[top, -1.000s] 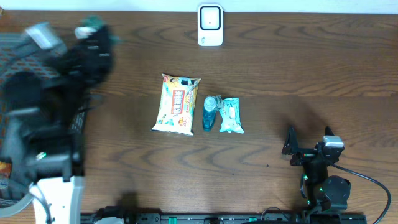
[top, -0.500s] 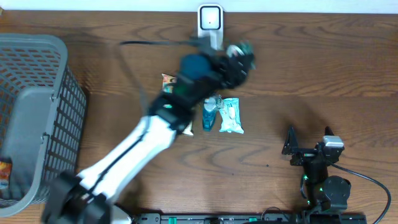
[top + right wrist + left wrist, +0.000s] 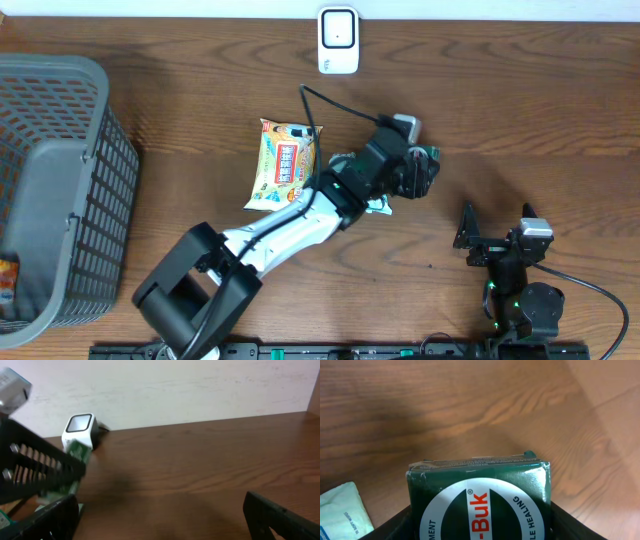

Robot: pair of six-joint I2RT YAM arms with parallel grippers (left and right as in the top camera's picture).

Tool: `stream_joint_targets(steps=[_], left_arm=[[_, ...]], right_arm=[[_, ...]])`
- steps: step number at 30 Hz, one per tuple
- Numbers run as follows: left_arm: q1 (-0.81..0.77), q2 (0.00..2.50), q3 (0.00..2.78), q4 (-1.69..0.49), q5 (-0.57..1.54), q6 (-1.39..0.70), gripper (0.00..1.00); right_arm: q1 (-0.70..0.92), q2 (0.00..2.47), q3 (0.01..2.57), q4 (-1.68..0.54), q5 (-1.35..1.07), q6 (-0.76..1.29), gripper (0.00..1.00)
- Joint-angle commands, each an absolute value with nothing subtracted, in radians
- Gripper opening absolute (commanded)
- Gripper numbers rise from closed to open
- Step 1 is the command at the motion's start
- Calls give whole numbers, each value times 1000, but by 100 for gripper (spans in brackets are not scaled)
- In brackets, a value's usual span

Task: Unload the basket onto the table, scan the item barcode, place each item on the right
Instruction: 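Carry the green tin out and set it right of the wipes pack, then open the left gripper and swing it back to the basket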

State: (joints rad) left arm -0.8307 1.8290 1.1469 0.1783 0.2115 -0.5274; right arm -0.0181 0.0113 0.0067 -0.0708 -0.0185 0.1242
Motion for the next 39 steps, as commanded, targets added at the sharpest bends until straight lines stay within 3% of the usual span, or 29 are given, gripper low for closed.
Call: stream_joint_targets(steps=[1, 14, 15, 18, 31, 39], left_arm=[[-870, 1864, 1180, 162, 170, -411, 63], [-909, 1954, 1181, 59, 66, -359, 64], [-910, 1954, 1187, 60, 66, -359, 72], [-911, 1951, 1220, 25, 66, -360, 78], [-897, 1938, 1651, -397, 27, -252, 78], [-784, 1885, 1926, -694, -114, -176, 78]], right_arm=[[2, 7, 6, -75, -14, 115, 99], [1, 7, 6, -75, -14, 115, 99], [2, 7, 6, -75, -14, 115, 99], [2, 7, 6, -75, -14, 115, 99], [1, 7, 6, -75, -14, 115, 99], [2, 7, 6, -75, -14, 115, 99]])
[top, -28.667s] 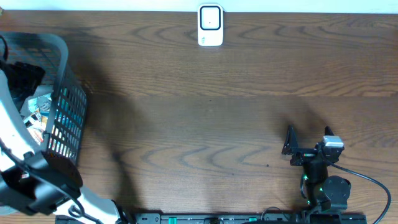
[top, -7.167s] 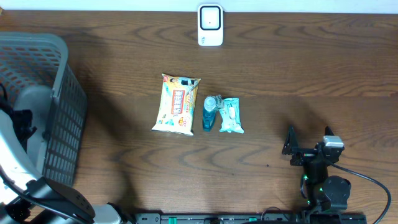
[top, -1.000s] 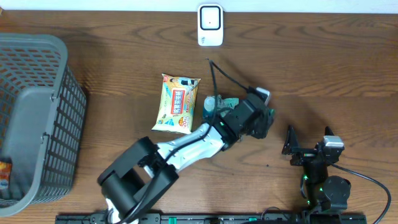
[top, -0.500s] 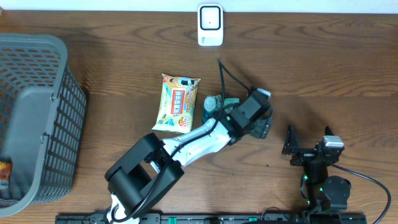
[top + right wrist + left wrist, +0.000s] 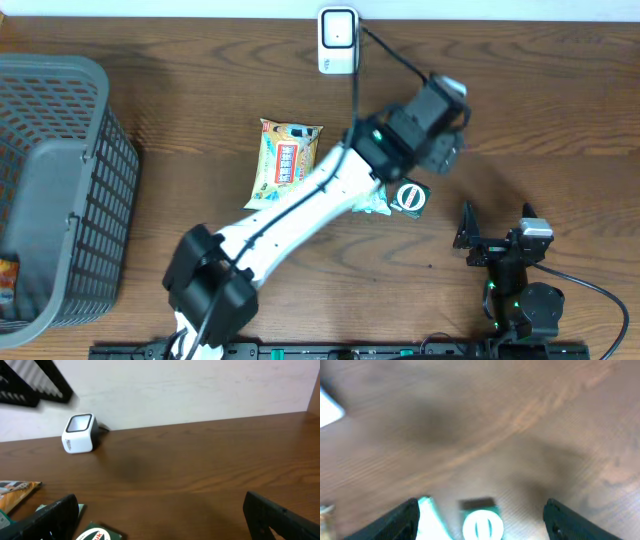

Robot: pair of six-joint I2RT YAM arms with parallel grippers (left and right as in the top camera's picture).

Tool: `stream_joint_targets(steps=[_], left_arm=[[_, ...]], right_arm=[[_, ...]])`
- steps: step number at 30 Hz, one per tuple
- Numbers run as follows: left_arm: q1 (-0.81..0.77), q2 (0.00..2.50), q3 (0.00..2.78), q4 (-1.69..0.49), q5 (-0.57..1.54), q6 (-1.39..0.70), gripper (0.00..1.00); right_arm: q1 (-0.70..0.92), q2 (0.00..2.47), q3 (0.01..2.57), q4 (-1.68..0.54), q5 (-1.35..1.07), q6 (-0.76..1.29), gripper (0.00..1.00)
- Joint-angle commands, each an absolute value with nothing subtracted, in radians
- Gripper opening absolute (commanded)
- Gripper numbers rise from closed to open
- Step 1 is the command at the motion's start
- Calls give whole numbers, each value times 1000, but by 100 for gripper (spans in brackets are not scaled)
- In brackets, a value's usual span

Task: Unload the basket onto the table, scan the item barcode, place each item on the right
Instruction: 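Open the left gripper and swing it back to the basket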

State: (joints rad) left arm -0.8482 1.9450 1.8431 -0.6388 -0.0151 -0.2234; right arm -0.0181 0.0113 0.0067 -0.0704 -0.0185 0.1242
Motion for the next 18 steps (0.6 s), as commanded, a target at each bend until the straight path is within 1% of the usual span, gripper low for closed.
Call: stream_joint_targets(steps=[1, 3, 4, 11, 12, 18], left_arm=[[-760, 1873, 1946, -723, -127, -176, 78], [-698, 1837, 1981, -775, -142, -176, 78], [-625, 1794, 1999, -807, -144, -176, 78], [-294, 1612, 2000, -913, -143, -200, 78], [-185, 1571, 2000, -958, -144, -213, 78], [189, 1520, 1999, -1158, -143, -378, 77]], right_arm=[[2, 7, 6, -75, -14, 115, 99], [2, 7, 6, -75, -14, 115, 99], [2, 7, 6, -75, -14, 115, 99], [1, 7, 6, -75, -14, 115, 99], [2, 7, 6, -75, -14, 115, 99], [2, 7, 6, -75, -14, 115, 99]])
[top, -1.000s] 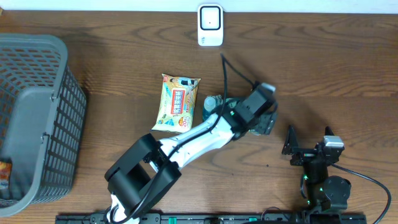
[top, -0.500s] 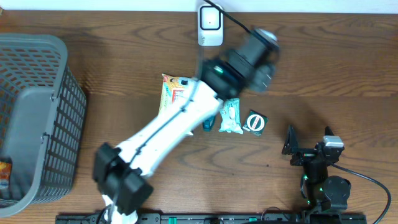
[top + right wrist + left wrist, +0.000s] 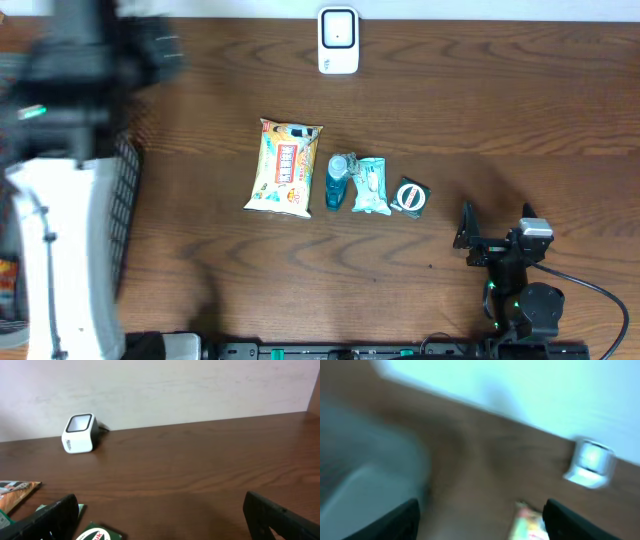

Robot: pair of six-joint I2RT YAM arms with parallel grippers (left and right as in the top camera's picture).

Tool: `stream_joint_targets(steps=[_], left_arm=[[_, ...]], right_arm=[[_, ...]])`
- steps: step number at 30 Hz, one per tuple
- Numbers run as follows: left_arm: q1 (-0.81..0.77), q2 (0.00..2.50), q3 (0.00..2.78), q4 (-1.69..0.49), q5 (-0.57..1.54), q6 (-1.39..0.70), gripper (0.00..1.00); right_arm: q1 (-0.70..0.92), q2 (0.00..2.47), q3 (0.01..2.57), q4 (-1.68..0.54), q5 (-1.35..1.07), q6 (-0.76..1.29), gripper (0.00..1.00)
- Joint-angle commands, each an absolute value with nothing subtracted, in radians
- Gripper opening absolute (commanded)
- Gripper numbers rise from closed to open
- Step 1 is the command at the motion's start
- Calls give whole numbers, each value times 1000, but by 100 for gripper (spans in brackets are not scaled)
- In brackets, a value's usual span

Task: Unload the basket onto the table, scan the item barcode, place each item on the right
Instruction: 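Open the left gripper and swing it back to the basket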

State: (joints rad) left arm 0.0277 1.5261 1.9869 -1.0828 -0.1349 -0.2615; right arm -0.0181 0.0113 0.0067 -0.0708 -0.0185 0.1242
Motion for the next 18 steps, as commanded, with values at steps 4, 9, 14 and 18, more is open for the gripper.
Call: stream_joint_targets(steps=[4, 9, 14, 18], left_arm=[[387, 1526, 1945, -1233, -142, -456, 69], [553, 1526, 1770, -1196, -142, -505, 69], [627, 1526, 1512, -1025, -143, -522, 68], [673, 1526, 1302, -859, -151, -522, 69]], right_arm=[[2, 7, 6, -75, -14, 115, 99], [2, 7, 6, -75, -14, 115, 99], [2, 7, 6, -75, -14, 115, 99], [2, 7, 6, -75, -14, 115, 99]])
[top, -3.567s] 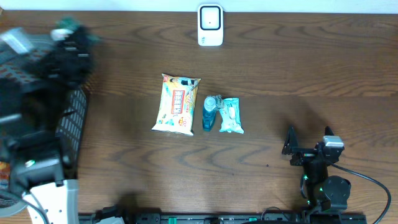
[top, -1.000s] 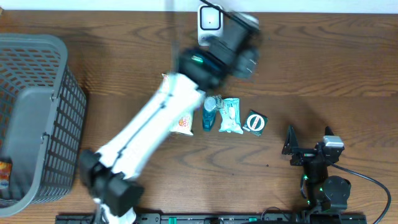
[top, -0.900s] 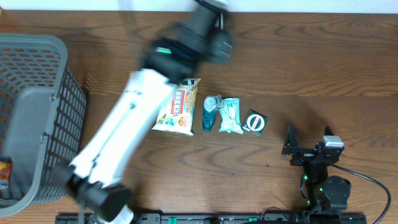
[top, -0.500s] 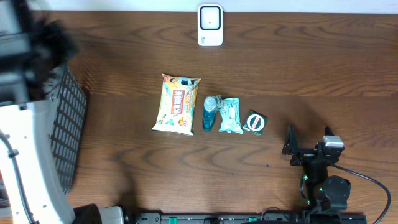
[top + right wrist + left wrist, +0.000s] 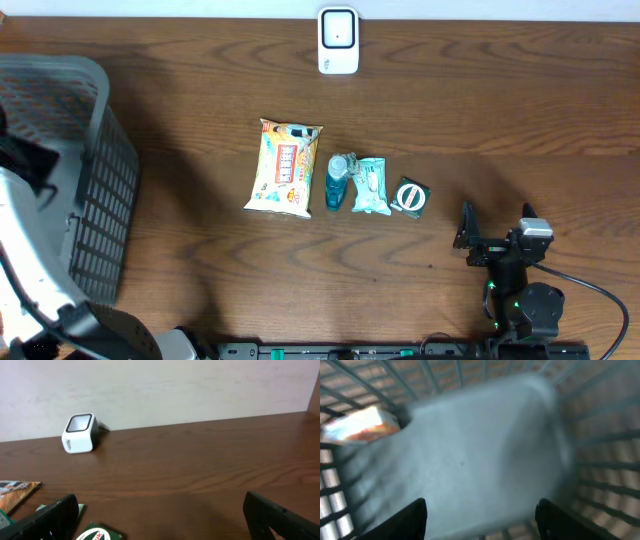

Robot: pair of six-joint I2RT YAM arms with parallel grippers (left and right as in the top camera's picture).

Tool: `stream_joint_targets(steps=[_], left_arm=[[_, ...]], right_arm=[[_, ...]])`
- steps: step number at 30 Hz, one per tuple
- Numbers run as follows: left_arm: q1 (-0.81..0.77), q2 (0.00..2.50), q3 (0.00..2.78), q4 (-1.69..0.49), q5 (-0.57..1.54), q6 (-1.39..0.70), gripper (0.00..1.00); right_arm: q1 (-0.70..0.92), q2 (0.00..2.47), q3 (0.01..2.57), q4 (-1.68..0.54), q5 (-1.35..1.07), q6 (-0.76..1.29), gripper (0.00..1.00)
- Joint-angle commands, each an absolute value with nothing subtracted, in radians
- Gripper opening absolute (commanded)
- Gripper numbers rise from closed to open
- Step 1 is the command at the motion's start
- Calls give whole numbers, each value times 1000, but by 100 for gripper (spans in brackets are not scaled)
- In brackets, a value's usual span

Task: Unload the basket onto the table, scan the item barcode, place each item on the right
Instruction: 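Open the left gripper and swing it back to the basket, then reach into the basket and grasp the small orange-white box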

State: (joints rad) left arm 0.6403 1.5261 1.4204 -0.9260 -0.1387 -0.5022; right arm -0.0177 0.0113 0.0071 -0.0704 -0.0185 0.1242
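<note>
The white barcode scanner [image 5: 338,40] stands at the table's back edge, and shows too in the right wrist view as the scanner [image 5: 79,433]. A row of items lies mid-table: a yellow snack packet [image 5: 285,167], a blue bottle [image 5: 337,182], a teal wipes packet [image 5: 368,186] and a green box [image 5: 411,197]. My left gripper [image 5: 480,525] is open and empty over the inside of the grey basket [image 5: 470,460]. An orange-and-white packet [image 5: 360,425] lies in the basket's corner. My right gripper [image 5: 162,520] is open and empty, right of the green box [image 5: 97,534].
The grey mesh basket [image 5: 95,180] fills the table's left end, with my white left arm [image 5: 25,250] over it. The right arm's base [image 5: 525,295] sits at the front right edge. A pale wall runs behind the scanner.
My left gripper was above the table's back left, facing the scanner and snack packet. Now it points down into the basket. The items and the right arm have not moved.
My left gripper was shut on the green box at the right end of the row. Then the box lay on the table and the gripper was open above it. After that the arm was at the far left, and now it is over the basket.
</note>
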Motion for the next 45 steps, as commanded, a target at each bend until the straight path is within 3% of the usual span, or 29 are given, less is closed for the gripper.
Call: stream_joint_targets(steps=[1, 5, 8, 11, 32, 45], left_arm=[[684, 1526, 1272, -837, -163, -529, 69], [735, 1526, 1203, -825, -366, -654, 70], [757, 1526, 1196, -822, -482, -698, 84], [773, 1527, 1196, -812, -553, -738, 90], [886, 1765, 1196, -760, -571, -752, 89], [885, 1773, 1196, -614, -570, -621, 89]], right_arm=[[2, 7, 6, -75, -14, 115, 99], [2, 7, 6, -75, -14, 115, 99], [2, 7, 6, -75, -14, 115, 99], [1, 7, 6, -75, -14, 115, 99], [2, 7, 6, -75, -14, 115, 99], [2, 7, 6, -75, -14, 115, 99]])
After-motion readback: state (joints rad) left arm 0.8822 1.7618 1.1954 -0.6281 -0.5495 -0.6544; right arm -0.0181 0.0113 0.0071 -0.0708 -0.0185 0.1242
